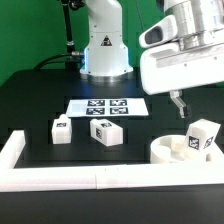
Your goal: Assemble stool
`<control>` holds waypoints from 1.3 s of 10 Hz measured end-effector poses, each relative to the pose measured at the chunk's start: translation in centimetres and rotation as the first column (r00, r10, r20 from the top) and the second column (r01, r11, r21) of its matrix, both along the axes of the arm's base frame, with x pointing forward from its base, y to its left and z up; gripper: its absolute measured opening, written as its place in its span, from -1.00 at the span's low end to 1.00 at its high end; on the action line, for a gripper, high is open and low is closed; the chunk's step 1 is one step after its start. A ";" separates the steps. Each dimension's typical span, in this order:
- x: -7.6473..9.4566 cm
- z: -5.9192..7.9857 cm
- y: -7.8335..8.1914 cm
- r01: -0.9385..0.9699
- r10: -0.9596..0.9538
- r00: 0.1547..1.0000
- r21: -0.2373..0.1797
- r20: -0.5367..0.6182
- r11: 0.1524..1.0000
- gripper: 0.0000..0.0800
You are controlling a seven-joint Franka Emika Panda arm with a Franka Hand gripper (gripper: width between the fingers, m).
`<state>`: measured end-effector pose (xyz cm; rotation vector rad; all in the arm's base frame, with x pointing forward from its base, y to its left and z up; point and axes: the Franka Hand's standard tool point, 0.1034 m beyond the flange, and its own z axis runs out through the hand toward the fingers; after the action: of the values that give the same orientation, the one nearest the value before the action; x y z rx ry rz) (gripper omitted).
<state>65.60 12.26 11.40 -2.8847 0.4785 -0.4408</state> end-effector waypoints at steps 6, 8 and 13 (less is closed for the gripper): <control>0.0 -0.1 0.3 -0.442 0.446 0.895 -0.186 -0.022 0.878 0.62; 0.3 -0.9 0.6 -0.613 0.633 0.773 -0.308 -0.043 0.728 0.62; 0.1 -2.2 -1.4 -0.737 0.748 0.652 -0.331 -0.121 0.589 0.62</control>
Offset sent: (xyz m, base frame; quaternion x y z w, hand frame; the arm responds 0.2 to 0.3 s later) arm 0.0000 0.0000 0.0000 0.0000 0.0000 -0.1938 0.9810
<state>65.66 10.91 9.24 -3.0273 -0.9245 -0.4399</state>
